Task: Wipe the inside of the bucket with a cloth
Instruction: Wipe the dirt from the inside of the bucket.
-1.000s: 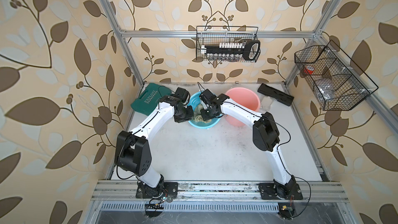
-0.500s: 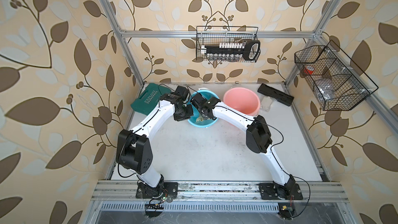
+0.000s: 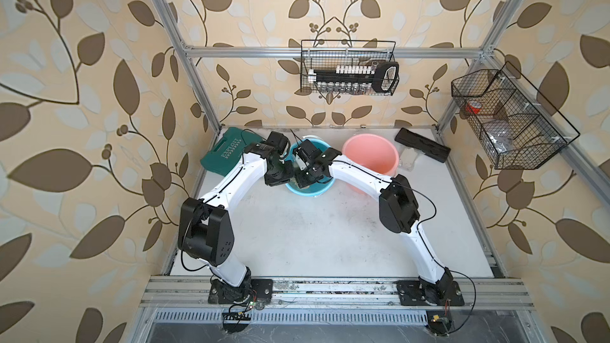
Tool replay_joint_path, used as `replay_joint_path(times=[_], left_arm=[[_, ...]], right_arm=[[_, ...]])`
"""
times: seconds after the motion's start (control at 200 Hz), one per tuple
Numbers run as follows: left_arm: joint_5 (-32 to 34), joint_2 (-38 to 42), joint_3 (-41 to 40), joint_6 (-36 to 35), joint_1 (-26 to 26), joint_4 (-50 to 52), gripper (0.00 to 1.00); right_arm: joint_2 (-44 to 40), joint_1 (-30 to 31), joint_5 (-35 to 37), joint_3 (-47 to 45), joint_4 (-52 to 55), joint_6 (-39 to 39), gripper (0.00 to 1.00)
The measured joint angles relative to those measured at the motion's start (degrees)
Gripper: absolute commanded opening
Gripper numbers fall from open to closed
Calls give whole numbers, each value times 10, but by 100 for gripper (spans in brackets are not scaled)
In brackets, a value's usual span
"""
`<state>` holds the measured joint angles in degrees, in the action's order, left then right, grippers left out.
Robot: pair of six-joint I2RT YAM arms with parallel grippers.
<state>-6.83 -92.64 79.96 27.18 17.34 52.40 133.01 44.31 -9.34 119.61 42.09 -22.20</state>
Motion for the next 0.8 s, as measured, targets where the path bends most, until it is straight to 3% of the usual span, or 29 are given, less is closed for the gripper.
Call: replay_joint_path(times=[0.2,0.34,0.465,0.8], left_arm=[[-3,0,-1,2,-9,-7,0],[-4,0,-2,4,-10,-23,0],[-7,0,-2,5,-16,-29,0],[-36,-1,-2,2,-21,-17,0]], right_arm=[[-61,-29,-145,-119,-176,-156,0],[-51,-38,-164,-92,-165,-185,0],[-30,-28,-103,-38,-99,-160,0],[36,2,178,62,109,-42,0]])
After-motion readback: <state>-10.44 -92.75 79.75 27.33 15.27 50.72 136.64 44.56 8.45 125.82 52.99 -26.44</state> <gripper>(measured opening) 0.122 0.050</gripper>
